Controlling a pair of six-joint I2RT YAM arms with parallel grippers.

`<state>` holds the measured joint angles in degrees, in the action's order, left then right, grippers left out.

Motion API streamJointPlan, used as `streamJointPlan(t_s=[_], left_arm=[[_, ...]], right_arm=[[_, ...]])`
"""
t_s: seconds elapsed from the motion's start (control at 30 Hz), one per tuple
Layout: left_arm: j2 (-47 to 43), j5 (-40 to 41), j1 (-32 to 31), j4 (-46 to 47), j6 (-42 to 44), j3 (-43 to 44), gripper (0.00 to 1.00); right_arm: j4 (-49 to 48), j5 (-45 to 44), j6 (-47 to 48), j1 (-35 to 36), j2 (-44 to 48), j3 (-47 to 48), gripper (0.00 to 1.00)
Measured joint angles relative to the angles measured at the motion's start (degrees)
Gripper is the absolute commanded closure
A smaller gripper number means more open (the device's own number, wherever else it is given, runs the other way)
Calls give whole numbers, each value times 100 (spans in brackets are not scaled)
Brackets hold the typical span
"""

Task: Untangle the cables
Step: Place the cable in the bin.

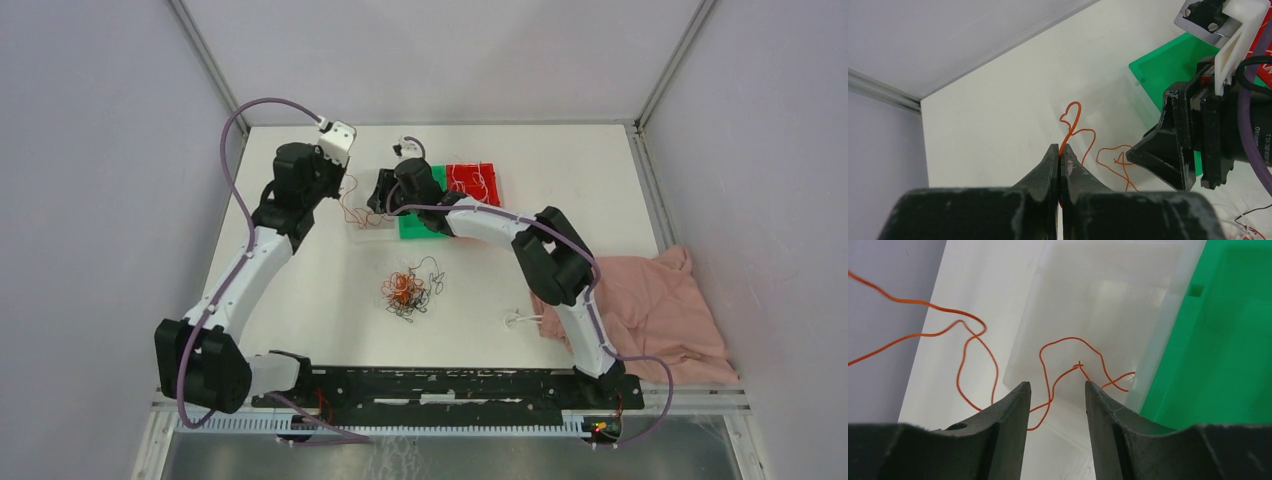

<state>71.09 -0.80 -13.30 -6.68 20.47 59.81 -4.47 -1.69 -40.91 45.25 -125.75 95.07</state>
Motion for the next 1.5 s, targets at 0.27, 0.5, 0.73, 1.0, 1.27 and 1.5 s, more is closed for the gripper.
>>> streamJointPlan(t_s=[0.27, 0.5, 0.73, 1.0, 1.27, 1.5], left_arm=[[994, -391, 2, 76, -439, 496, 97], [1622, -588, -140, 83, -839, 988, 97], [2107, -739, -487, 83, -1169, 1119, 97], [2520, -671, -601, 173, -1440, 1150, 97], [2583, -39, -568, 597, -1047, 682, 97], [3101, 66, -619, 708, -863, 710, 97]], right_arm=[[-273, -42, 46, -245, 918, -1123, 47], [-531, -225, 181, -942, 2627, -2356, 44], [-702, -339, 315, -1034, 3899, -3259, 43], [-505, -402, 426, -1167, 4483, -3901, 43], [-350, -446, 431, -1193, 4750, -4249, 44], [-157, -511, 433, -1193, 5112, -4284, 45]])
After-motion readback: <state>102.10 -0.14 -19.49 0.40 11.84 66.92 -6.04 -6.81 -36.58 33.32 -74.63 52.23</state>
